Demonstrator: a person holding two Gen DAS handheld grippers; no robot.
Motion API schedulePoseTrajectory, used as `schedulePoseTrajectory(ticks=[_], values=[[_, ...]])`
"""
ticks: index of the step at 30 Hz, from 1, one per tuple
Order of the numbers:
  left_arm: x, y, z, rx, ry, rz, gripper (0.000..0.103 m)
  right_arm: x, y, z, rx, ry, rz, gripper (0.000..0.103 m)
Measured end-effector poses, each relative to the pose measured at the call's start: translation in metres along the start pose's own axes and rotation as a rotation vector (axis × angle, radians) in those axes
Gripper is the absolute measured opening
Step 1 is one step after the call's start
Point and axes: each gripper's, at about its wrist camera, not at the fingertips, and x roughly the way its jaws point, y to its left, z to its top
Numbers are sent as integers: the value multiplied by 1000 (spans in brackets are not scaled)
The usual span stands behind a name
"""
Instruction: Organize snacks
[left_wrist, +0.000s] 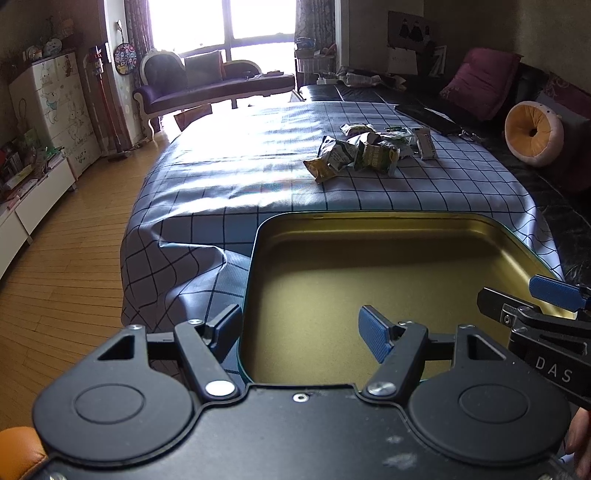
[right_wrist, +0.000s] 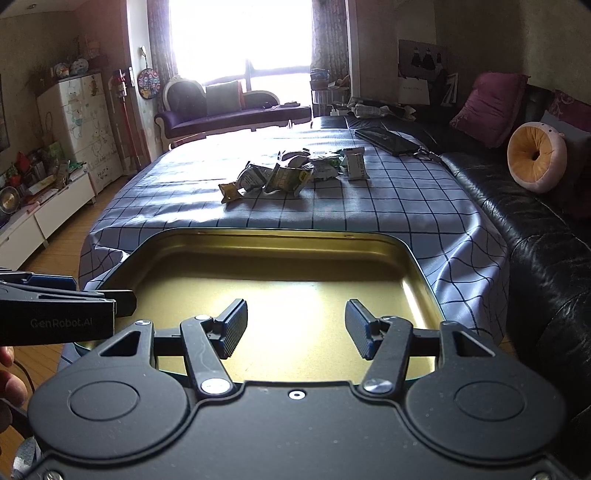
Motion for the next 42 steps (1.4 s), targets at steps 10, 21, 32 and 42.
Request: schedulePoseTrajectory(ticks=[10,21,32,42], values=[[5,-4,3,29,21,-39,72,3,2,-1,-14,25,49,62],[11,7,13,-3,46,-38,71,7,-3,3,-1,52,93,61],[19,7,21,49,59,-60,71,17,-7,7,-2,110,113,60],[35,11,48,24,30,-11,71,23,-14,25,-6,69,72,60]])
